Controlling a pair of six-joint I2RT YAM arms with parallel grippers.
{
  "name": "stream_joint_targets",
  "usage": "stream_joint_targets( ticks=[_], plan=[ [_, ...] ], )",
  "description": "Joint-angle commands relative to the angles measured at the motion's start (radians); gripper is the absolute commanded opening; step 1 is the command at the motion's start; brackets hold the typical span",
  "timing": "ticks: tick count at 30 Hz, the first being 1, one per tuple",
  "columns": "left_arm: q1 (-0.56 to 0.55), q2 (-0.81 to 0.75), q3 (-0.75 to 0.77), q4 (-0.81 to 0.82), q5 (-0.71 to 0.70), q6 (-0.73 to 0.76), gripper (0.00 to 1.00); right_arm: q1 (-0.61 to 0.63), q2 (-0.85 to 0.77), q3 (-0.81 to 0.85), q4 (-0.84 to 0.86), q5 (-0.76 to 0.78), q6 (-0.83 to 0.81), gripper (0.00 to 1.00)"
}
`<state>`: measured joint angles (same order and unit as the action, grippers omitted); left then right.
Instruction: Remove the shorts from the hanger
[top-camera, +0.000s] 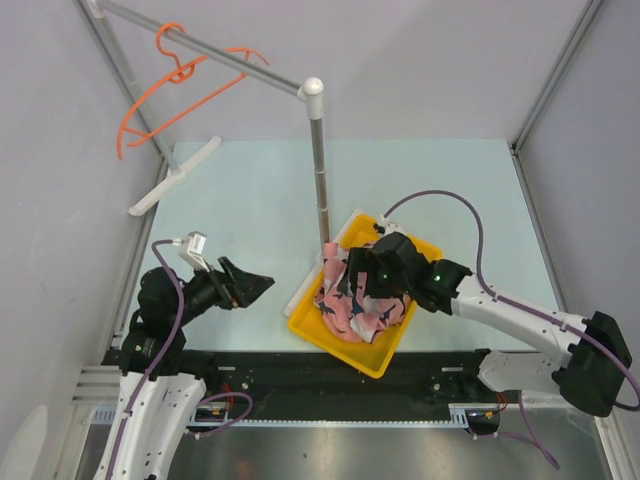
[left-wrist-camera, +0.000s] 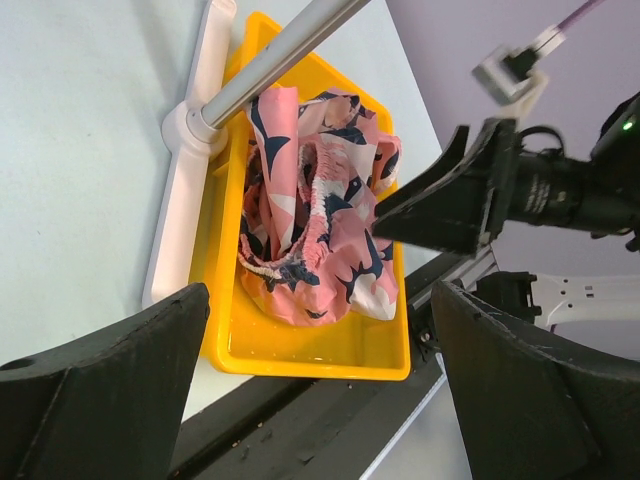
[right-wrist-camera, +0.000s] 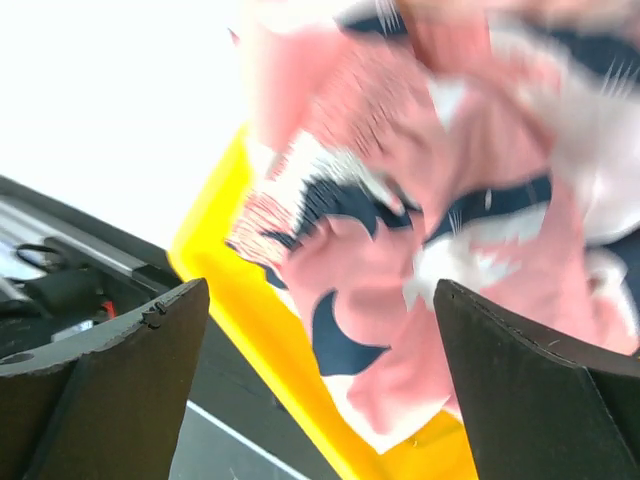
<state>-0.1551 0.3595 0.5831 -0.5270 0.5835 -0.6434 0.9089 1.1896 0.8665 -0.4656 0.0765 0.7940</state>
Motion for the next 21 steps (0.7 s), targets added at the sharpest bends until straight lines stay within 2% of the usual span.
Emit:
stream_joint_targets(
  ticks=[1, 4, 11, 17, 20, 21],
  plan=[
    [-0.004, 0.004, 0.050, 0.015, 0.010, 0.022, 0.97, -0.039, -0.007, 0.048, 0.113, -0.057, -0.179, 1.00],
    [-0.006, -0.005, 0.055, 0.004, 0.004, 0.019, 0.97, -0.051, 0.040, 0.055, 0.197, -0.017, -0.236, 1.00],
    [-0.006, 0.004, 0.073, -0.033, -0.008, 0.025, 0.97, -0.076, 0.174, 0.054, 0.510, -0.034, -0.299, 1.00],
    [-0.006, 0.010, 0.081, -0.050, -0.027, 0.025, 0.97, -0.123, 0.298, 0.052, 0.555, 0.017, -0.266, 1.00],
    [-0.006, 0.010, 0.061, -0.016, -0.005, 0.002, 0.97, -0.137, 0.350, 0.051, 0.579, 0.013, -0.277, 0.95],
    [-0.006, 0.013, 0.054, -0.005, 0.015, -0.004, 0.97, -0.148, 0.375, 0.051, 0.584, -0.007, -0.282, 0.86]
  ],
)
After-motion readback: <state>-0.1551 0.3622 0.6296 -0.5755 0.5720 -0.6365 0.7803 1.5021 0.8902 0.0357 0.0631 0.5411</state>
